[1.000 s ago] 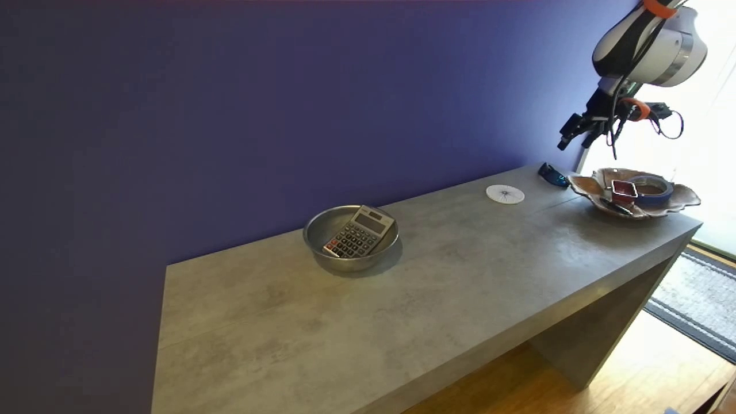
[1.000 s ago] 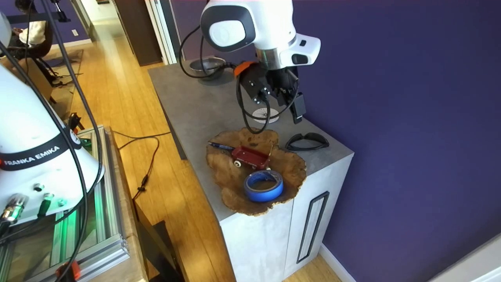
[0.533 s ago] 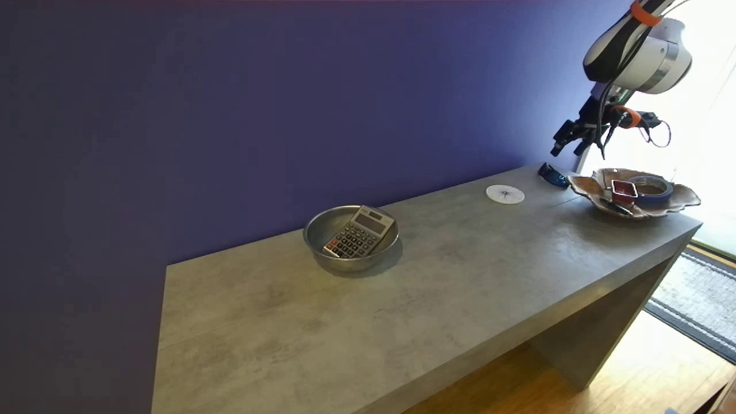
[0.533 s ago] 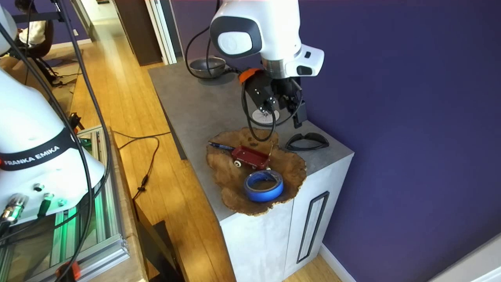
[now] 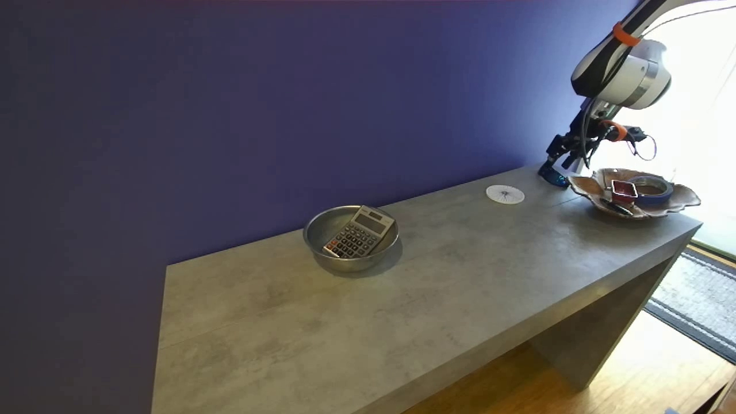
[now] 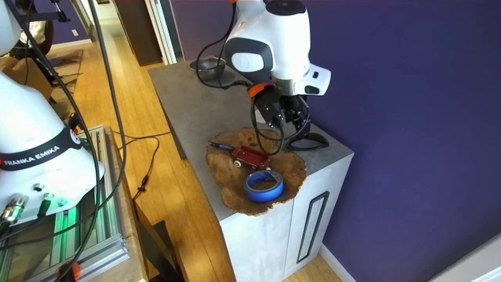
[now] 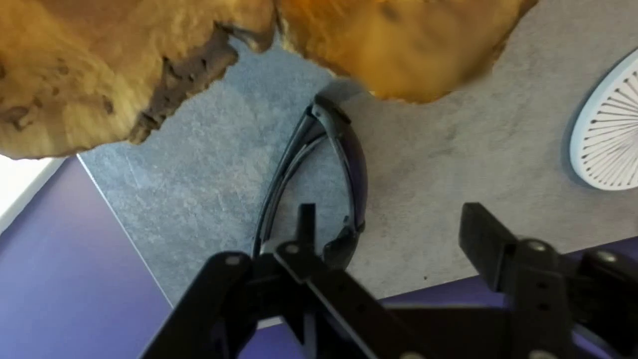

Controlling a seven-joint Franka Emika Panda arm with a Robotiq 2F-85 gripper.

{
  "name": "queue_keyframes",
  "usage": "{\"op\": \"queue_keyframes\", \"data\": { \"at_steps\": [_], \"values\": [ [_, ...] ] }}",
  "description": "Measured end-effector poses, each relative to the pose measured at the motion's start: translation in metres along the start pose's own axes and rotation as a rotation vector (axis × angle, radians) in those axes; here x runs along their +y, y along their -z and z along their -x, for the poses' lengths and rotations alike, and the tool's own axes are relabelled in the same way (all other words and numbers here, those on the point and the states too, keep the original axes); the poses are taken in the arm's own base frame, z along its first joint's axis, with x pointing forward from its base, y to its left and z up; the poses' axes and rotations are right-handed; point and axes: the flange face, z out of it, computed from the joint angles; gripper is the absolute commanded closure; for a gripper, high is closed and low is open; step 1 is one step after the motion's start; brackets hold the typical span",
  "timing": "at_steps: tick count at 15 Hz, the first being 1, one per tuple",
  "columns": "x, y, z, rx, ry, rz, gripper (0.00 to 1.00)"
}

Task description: Put the glasses on the tray

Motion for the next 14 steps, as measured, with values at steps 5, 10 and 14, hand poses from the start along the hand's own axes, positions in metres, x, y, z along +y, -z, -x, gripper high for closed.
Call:
{"op": "queue_keyframes", "data": {
  "at_steps": [5,10,14],
  "values": [
    [0.004,-0.020,-0.004,-0.010,-0.005,-0.002,0.72],
    [0.009,-0.029,-0.010,-0.009,-0.011,-0.004,1.00],
    [0.011,-0.025,-0.015,0.004,-0.014,-0.001,0.97]
  ]
}}
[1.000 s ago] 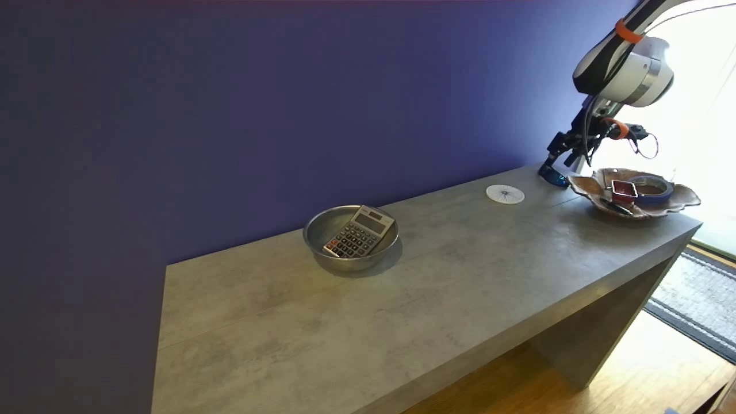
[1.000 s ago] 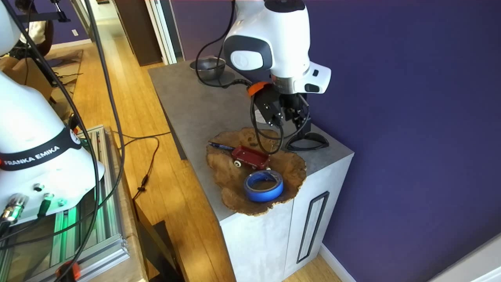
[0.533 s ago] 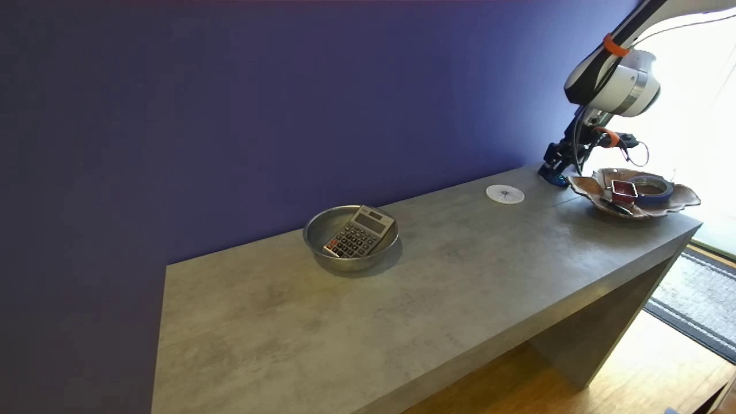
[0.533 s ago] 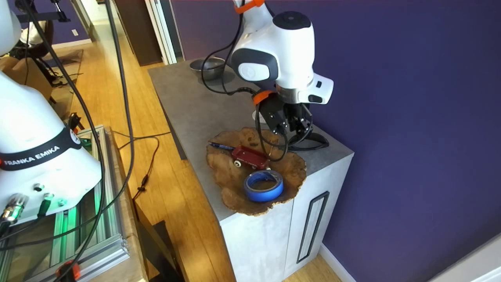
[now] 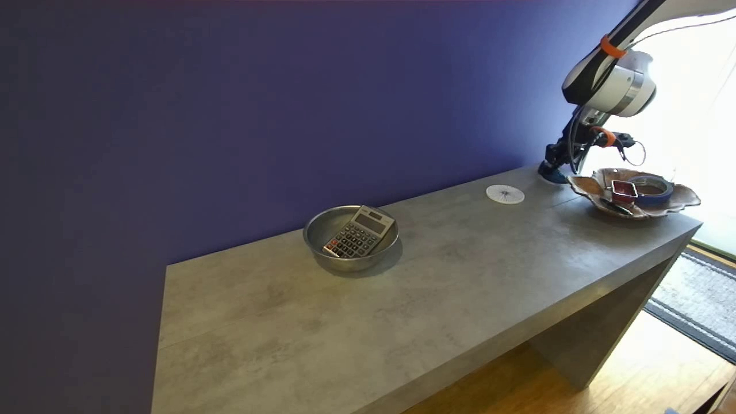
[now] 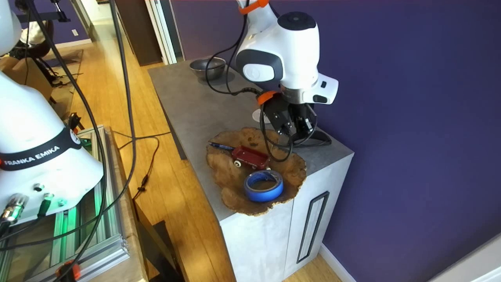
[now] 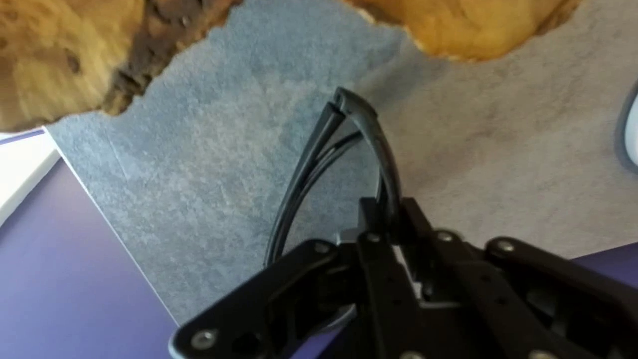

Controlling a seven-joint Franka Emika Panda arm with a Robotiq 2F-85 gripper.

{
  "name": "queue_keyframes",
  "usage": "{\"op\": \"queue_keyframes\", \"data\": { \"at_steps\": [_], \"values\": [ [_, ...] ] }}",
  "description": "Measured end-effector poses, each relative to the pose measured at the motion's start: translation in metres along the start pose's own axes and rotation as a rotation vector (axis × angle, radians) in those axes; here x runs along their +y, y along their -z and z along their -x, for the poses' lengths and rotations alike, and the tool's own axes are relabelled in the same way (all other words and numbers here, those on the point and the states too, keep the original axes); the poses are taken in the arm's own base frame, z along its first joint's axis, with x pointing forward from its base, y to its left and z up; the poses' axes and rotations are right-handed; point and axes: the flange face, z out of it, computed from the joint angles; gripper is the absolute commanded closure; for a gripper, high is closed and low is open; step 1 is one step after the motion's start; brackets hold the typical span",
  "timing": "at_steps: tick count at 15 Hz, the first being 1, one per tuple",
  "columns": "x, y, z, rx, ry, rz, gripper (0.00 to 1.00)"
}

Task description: Put the glasses on the tray

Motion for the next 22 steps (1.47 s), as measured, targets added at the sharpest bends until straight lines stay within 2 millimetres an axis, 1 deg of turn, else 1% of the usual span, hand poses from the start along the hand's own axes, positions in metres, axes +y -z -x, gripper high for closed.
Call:
{"op": "queue_keyframes", "data": {
  "at_steps": [3,6,8,10,11,13,18,20,22],
  "values": [
    [0.007,0.014,-0.008,0.042,-0.064,0.015,0.97],
    [0.011,0.035,-0.016,0.097,-0.161,0.022,0.97],
    [0.014,0.053,-0.013,0.109,-0.220,0.037,0.97],
    [0.020,0.076,0.005,0.085,-0.260,0.056,0.97],
    [0.022,0.087,0.017,0.052,-0.256,0.058,0.97],
    [0.020,0.110,0.043,-0.019,-0.224,0.027,0.97],
    [-0.012,0.163,0.101,-0.059,-0.143,-0.059,0.97],
    [-0.030,0.177,0.122,-0.072,-0.117,-0.089,0.97],
    [-0.046,0.180,0.137,-0.082,-0.085,-0.100,0.97]
  ]
}}
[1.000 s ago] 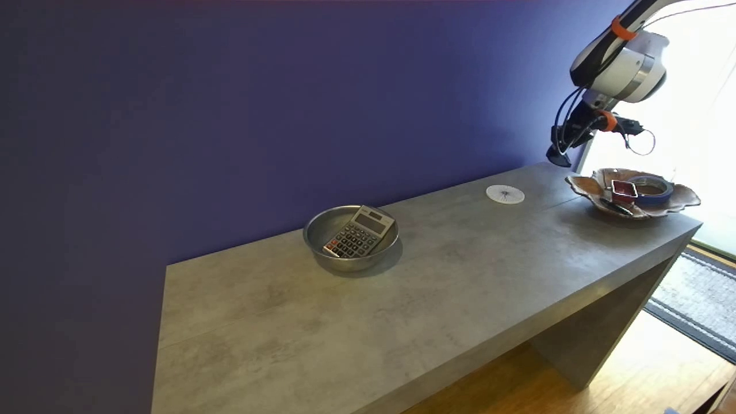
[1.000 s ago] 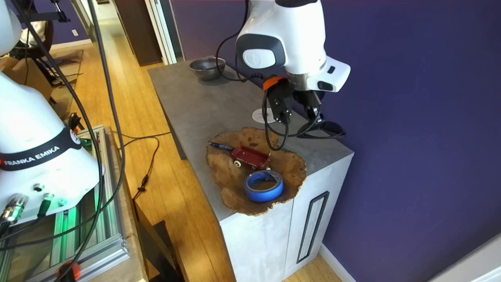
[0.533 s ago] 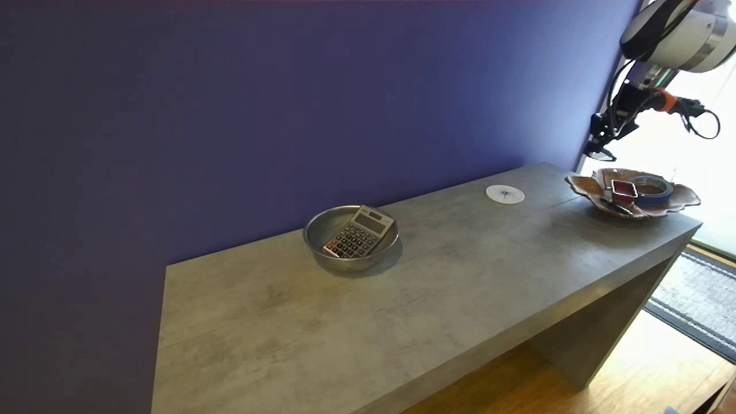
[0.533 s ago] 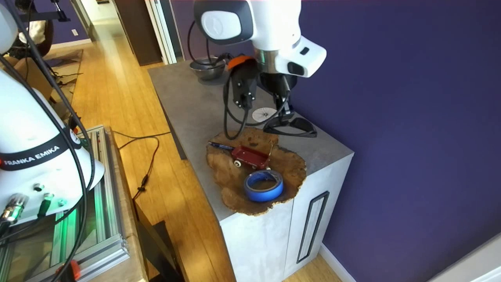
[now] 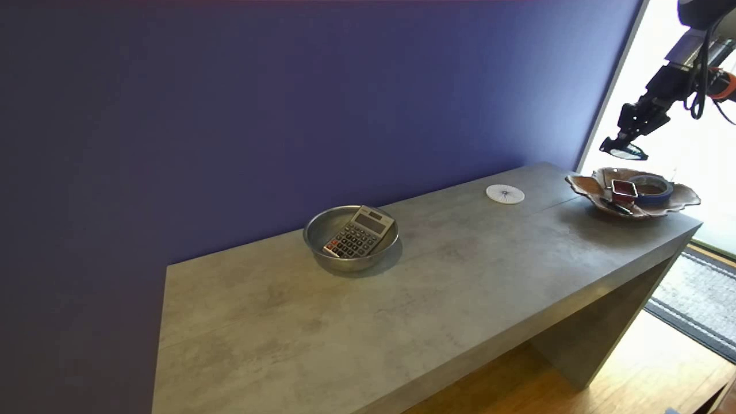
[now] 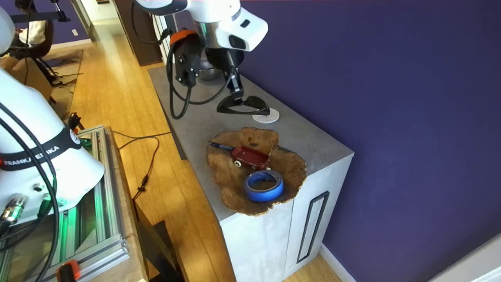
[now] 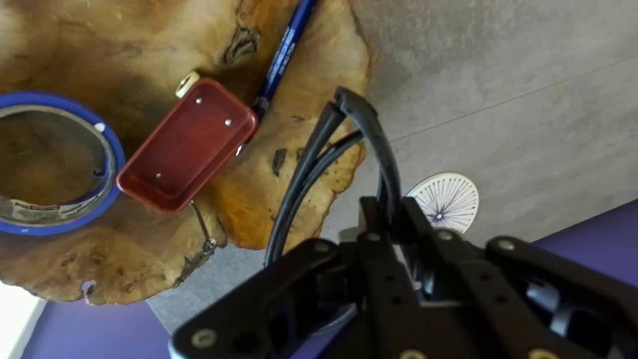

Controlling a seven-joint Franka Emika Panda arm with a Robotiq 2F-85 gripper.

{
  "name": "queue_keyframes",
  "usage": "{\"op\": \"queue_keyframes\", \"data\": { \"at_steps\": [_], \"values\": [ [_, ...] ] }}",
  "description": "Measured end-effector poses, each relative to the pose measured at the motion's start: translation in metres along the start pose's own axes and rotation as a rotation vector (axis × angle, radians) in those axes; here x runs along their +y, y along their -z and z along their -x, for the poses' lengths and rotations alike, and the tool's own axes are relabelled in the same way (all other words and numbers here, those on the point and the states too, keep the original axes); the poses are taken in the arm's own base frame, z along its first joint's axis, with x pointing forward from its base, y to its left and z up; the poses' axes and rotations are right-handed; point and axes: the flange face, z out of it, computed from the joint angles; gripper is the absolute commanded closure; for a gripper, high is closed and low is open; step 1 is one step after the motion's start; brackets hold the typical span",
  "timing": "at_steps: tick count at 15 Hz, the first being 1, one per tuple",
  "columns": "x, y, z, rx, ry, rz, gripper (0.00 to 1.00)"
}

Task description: Put the glasses on the tray

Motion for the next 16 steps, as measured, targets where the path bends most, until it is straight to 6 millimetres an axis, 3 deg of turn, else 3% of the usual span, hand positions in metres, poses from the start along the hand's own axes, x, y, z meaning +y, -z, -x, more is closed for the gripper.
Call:
{"op": "queue_keyframes", "data": {
  "at_steps": [4,12,13,16],
  "values": [
    [-0.014,-0.016,0.015,-0.012,0.036,0.025,0.97],
    [0.003,-0.067,0.014,-0.028,0.015,0.102,0.96],
    [0.002,-0.073,0.012,-0.035,0.012,0.098,0.62],
    [0.003,-0.088,0.004,-0.046,-0.007,0.089,0.46]
  ]
}}
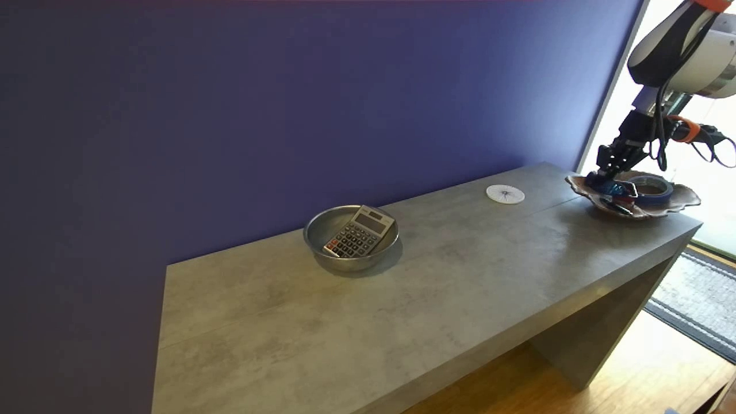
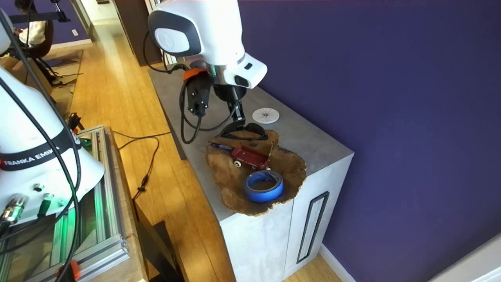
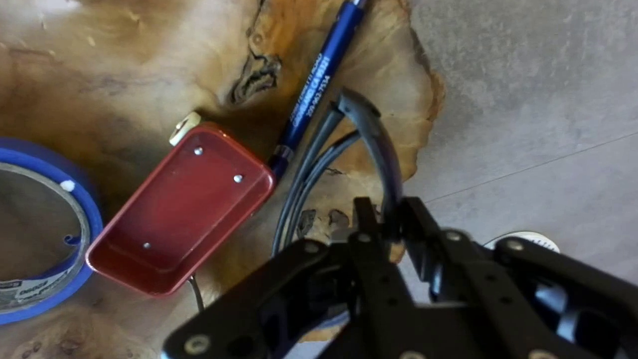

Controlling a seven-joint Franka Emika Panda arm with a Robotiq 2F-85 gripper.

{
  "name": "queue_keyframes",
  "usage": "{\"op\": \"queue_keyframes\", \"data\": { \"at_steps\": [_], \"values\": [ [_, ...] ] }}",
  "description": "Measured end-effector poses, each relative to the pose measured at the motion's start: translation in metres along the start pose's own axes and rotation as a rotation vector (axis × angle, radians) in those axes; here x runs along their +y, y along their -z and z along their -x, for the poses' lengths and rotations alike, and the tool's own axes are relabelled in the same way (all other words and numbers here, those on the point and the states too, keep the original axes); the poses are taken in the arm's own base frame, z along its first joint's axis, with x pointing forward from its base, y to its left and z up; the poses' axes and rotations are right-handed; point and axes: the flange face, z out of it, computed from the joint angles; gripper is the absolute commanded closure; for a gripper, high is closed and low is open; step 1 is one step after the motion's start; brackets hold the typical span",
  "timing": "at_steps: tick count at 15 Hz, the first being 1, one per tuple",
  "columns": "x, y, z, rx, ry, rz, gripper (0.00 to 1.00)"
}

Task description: Put the glasses on the tray

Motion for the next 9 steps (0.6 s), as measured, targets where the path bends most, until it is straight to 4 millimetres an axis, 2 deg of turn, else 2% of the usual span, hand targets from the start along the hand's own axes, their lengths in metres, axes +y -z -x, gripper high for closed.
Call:
{"op": "queue_keyframes", "data": {
  "at_steps": [4,7,8,9],
  "values": [
    [0.011,-0.005,-0.009,0.006,-0.035,0.004,0.19],
    [0.009,0.011,-0.012,0.042,-0.009,-0.019,0.01],
    [0.004,0.022,-0.011,0.063,0.031,-0.043,0.00],
    [-0.001,0.036,-0.009,0.089,0.074,-0.066,0.10]
  ]
}}
